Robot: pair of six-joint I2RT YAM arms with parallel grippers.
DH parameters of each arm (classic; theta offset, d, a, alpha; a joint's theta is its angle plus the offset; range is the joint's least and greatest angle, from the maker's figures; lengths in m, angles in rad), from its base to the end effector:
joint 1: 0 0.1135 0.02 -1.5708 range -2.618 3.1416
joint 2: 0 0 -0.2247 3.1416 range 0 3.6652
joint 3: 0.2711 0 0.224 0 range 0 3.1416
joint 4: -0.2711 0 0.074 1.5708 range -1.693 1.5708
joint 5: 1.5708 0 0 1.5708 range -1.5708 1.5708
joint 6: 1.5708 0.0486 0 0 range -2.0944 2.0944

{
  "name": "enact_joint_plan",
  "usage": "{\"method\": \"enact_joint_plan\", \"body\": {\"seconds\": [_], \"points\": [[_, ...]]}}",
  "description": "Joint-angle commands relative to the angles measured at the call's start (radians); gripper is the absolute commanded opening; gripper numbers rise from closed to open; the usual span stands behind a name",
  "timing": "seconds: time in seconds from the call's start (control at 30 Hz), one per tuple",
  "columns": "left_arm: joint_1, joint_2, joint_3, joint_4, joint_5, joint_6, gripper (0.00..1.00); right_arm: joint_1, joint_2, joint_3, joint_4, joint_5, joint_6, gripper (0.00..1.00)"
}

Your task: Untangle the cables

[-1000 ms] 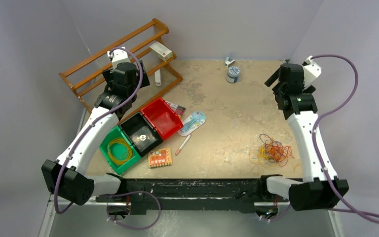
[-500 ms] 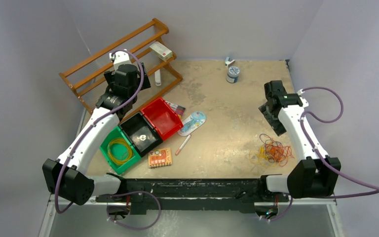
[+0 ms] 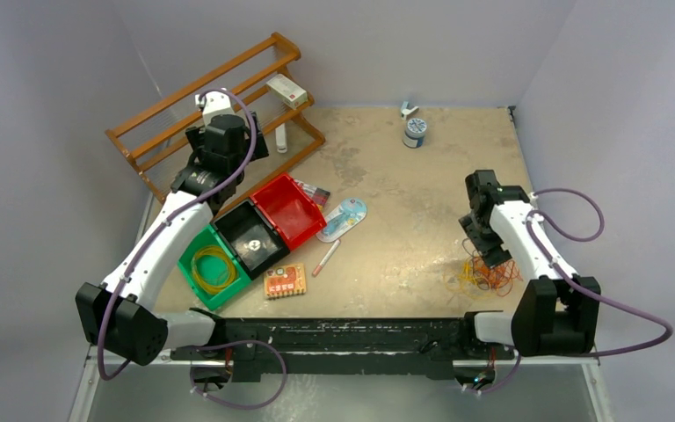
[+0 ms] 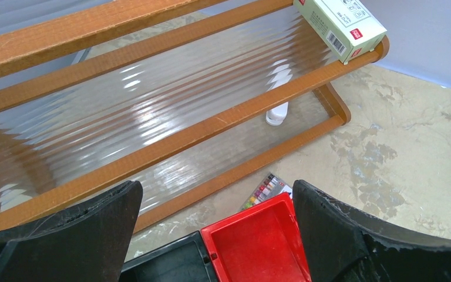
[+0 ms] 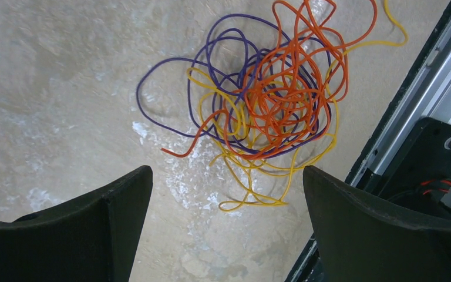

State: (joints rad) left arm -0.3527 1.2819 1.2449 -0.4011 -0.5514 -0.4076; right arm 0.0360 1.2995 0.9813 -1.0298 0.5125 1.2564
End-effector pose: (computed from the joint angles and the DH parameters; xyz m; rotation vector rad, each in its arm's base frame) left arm 0.2700 -0.0723 0.3319 -0.3959 1.9000 0.0511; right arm 0.2100 -0.0163 0.2060 1.5729 2.1148 -0.3736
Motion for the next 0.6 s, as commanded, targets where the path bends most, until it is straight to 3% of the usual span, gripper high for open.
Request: {"method": "enact_joint_plan", "body": {"seconds": [0.0, 0.57], "points": [[0.012, -0.004, 0.0, 0.033, 0.02, 0.002, 1.0, -0.01, -0.024, -0.069, 0.029, -0.022, 0.05, 0.99], [0.029, 0.014, 0.0, 0.038, 0.045, -0.01, 1.0, -0.016, 0.03, -0.257, 0.286, -0.053, 0.087, 0.92]]}}
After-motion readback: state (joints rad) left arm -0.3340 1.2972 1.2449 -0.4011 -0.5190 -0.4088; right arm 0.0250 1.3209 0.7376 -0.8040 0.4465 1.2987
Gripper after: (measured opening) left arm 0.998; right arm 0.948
